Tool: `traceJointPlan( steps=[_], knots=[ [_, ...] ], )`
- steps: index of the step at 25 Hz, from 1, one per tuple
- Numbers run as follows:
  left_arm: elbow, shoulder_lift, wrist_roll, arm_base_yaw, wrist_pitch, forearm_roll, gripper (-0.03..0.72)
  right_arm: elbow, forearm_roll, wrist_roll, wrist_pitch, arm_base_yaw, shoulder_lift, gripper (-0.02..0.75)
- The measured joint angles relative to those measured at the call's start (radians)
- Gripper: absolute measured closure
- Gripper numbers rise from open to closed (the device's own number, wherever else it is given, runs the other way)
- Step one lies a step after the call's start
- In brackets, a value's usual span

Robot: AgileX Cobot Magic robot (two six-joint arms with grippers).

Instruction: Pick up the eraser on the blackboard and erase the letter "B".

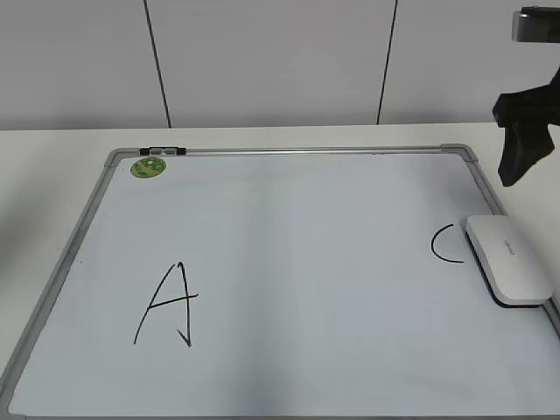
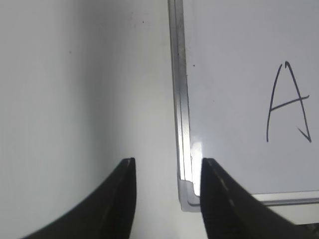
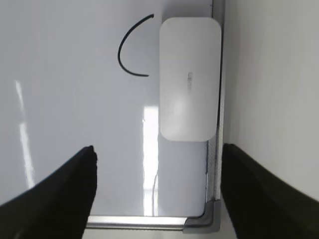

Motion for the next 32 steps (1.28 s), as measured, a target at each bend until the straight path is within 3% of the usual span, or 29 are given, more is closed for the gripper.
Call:
traceJointPlan(
  steps=[10, 16, 26, 32],
  knots=[
    [0.433, -0.420, -0.027, 0.000, -0.127, 0.000, 0.395, 0.343, -0.058, 0.047, -0.108, 0.082, -0.368, 0.164],
    [0.613, -0.690, -0.033, 0.000, -0.128, 0.000, 0.395, 0.568, -0.060, 0.051, -0.147, 0.090, -0.640, 0.164],
    [0.717, -1.074, -0.035, 0.000, -0.038, 0.046, 0.406, 0.822, -0.007, 0.052, -0.113, 0.090, -1.092, 0.164],
    [0.723, -1.156, -0.035, 0.000, -0.043, 0.070, 0.419, 0.864, -0.089, 0.052, -0.071, 0.092, -1.262, 0.164]
  ],
)
